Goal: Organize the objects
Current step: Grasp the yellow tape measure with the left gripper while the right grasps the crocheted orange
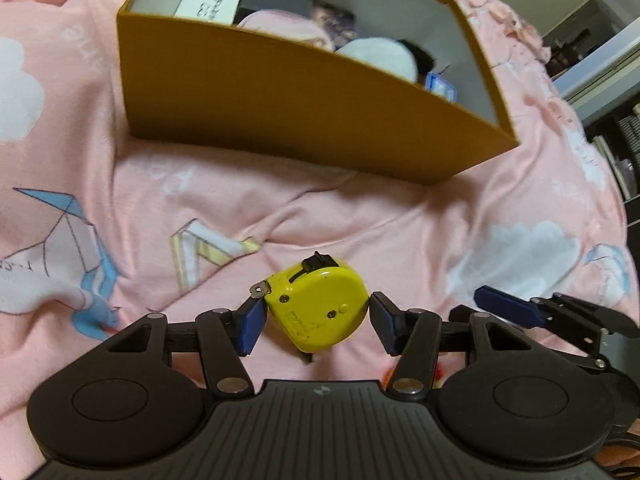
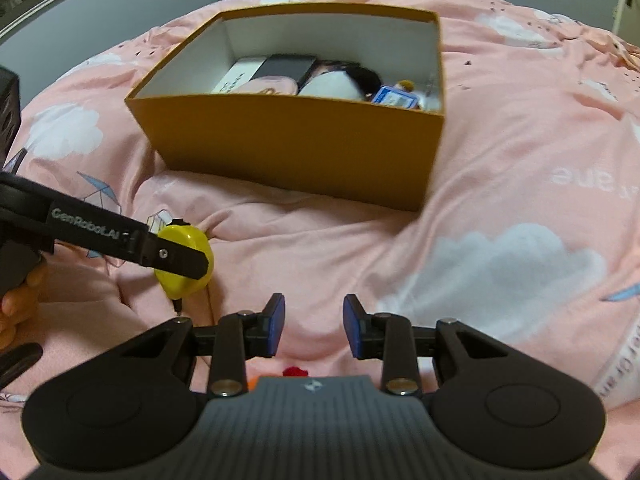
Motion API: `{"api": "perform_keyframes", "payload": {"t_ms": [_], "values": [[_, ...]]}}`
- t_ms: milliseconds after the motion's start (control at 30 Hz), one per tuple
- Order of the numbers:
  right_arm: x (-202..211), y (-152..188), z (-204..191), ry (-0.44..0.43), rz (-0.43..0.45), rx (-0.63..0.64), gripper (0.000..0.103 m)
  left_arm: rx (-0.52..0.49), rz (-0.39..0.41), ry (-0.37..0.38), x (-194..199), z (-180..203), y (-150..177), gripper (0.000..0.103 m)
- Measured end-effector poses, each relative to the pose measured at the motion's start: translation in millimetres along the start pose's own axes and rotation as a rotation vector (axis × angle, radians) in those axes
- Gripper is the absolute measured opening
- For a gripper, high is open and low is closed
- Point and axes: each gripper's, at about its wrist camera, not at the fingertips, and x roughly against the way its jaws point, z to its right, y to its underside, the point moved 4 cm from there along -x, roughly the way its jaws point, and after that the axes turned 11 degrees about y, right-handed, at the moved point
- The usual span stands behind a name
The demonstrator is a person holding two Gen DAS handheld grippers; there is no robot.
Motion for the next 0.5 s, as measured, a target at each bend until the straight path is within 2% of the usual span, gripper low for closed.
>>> {"api": "perform_keyframes", "payload": {"t_ms": [233, 400, 500], "values": [[-12, 9, -6, -0.015, -0.078, 0.012, 0.035, 0.025, -0.040, -0.021, -8, -13, 4, 0.068], [-10, 18, -7, -0.043, -0.115, 0.012, 0.050, -0.037, -0.023, -0.092, -1, -5, 8, 0.076], [-11, 25, -13, -0.061, -0.151, 0.037, 0.054, -0.102, -0.015, -0.122, 2, 1, 14, 0.080]]}}
